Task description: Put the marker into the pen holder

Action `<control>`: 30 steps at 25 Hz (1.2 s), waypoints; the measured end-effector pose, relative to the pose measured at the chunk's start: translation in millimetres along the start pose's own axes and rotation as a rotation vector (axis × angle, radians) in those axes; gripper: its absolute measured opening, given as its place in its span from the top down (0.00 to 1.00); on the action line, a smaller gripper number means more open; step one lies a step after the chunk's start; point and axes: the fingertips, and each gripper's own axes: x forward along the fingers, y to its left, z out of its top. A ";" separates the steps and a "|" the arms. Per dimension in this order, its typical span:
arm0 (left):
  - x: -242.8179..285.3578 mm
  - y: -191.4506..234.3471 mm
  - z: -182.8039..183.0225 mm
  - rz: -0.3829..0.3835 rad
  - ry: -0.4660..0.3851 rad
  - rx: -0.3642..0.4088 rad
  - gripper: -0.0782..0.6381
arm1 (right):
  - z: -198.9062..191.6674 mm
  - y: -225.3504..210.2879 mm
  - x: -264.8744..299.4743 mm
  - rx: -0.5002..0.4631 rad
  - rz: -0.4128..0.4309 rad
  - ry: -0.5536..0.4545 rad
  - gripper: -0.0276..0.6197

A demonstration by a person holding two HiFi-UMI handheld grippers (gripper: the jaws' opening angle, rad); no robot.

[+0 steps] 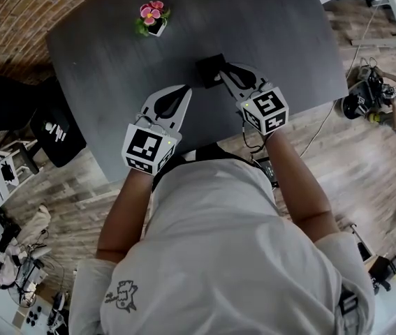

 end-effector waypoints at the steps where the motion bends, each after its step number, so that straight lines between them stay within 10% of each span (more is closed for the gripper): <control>1: -0.4 -0.4 -1.1 0.000 0.001 -0.001 0.88 | -4.3 0.8 1.6 0.002 0.003 0.012 0.84; 30: -45.4 -6.5 -6.8 -0.034 -0.035 0.031 0.88 | 20.4 34.7 -30.0 -0.068 -0.098 -0.041 0.76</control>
